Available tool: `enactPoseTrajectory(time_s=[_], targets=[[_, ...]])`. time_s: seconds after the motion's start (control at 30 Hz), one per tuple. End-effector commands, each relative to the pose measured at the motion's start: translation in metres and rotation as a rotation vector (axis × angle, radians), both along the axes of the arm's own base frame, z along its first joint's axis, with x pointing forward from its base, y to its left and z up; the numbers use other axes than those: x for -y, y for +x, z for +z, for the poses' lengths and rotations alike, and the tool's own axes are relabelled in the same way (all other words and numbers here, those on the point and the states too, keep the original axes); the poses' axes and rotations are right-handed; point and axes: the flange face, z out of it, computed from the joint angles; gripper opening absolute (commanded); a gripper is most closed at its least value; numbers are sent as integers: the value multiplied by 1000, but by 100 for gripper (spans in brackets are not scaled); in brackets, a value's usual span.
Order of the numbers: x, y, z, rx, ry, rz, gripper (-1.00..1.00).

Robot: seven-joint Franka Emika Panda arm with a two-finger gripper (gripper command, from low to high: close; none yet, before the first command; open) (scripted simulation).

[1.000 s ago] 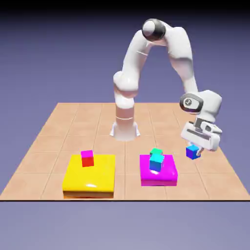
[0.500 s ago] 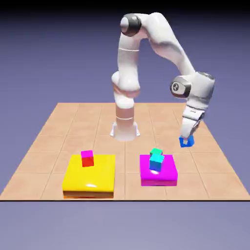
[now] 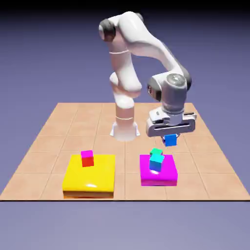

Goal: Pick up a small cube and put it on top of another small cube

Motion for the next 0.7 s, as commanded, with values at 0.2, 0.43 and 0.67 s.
enactPoseTrajectory(time_s=[0.2,0.43,0.67], targets=[[42,8,-27,-211,-24,-348,-100],[35,1,-57,-251,-35,-338,-100],[32,-6,-81,-271,-46,-335,-100]])
